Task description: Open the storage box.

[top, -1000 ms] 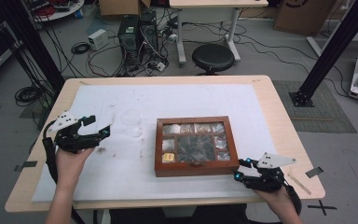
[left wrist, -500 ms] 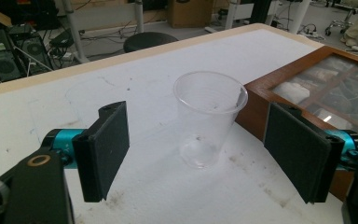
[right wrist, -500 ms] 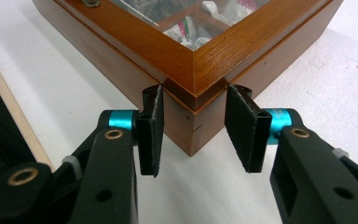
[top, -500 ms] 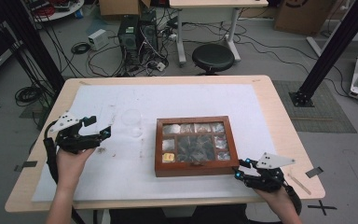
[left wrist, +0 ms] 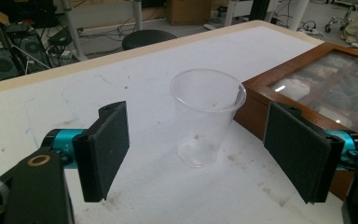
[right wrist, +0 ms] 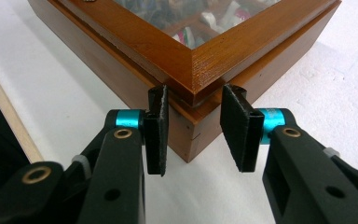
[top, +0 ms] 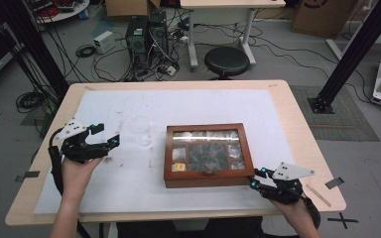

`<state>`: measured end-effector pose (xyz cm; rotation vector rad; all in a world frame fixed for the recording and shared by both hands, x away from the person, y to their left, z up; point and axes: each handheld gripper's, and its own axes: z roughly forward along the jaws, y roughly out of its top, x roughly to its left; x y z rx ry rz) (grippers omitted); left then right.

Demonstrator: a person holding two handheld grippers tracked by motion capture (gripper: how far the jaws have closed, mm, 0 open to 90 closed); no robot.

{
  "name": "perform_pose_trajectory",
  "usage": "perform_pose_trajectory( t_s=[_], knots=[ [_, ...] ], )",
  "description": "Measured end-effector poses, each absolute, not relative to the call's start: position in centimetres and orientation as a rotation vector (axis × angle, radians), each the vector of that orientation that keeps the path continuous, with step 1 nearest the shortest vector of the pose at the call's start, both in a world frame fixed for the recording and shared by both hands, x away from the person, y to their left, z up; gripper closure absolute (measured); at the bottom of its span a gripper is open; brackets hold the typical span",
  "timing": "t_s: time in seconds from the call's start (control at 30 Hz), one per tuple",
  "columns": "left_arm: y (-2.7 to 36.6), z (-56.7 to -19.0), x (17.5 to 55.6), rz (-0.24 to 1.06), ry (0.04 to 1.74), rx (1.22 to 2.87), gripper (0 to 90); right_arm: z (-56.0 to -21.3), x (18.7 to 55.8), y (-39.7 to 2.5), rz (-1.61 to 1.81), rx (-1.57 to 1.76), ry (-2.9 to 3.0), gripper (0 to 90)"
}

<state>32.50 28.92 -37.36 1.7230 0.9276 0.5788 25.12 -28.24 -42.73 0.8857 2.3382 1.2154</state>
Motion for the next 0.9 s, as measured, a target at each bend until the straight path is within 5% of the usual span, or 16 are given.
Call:
perform_pose_trajectory(
  t_s=[0.9],
  knots=[
    [28.8, -37.3, 32.4, 0.567, 0.92, 1.723, 22.5, -40.7, 26.2, -27.7, 1.322, 1.024, 2.178, 60.2]
  ],
)
